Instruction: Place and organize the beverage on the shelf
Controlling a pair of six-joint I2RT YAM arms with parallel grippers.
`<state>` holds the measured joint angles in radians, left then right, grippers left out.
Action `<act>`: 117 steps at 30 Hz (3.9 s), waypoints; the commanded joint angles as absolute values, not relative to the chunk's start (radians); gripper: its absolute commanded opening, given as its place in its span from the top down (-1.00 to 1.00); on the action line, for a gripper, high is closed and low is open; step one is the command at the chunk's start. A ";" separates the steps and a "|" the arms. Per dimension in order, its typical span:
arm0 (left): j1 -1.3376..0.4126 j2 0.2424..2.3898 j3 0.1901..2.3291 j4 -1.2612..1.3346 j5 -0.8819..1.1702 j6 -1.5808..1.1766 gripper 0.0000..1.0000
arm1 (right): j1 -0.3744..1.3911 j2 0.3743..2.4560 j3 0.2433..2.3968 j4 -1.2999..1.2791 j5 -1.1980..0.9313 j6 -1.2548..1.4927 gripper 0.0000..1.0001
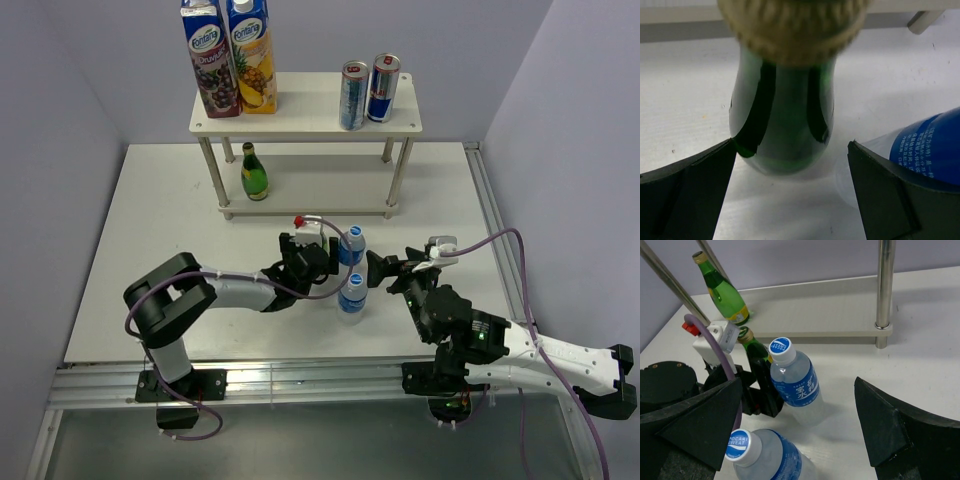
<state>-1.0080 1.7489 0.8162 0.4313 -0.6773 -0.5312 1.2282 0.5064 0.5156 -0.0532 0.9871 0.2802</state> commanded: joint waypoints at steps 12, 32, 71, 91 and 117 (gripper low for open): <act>-0.905 1.839 0.954 0.499 -0.633 -0.463 0.46 | 1.235 0.509 0.511 -0.025 1.012 0.281 -1.00; -0.756 1.729 1.115 0.449 -0.603 -0.291 0.99 | 1.233 0.529 0.514 -0.006 1.003 0.270 -1.00; -0.515 1.927 1.333 0.463 -0.519 -0.305 0.86 | 1.233 0.552 0.515 -0.003 0.999 0.262 -1.00; -0.566 1.847 1.206 0.440 -0.499 -0.310 -0.70 | 1.233 0.531 0.514 -0.006 1.002 0.273 -1.00; -0.785 1.471 0.856 0.339 -0.571 -0.383 -0.99 | 1.233 0.532 0.517 -0.021 1.025 0.281 -1.00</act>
<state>-0.7559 1.5562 0.8940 0.3580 -0.5804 -0.3401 1.2282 0.5259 0.5156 -0.0441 0.9882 0.2707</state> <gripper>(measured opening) 0.993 0.998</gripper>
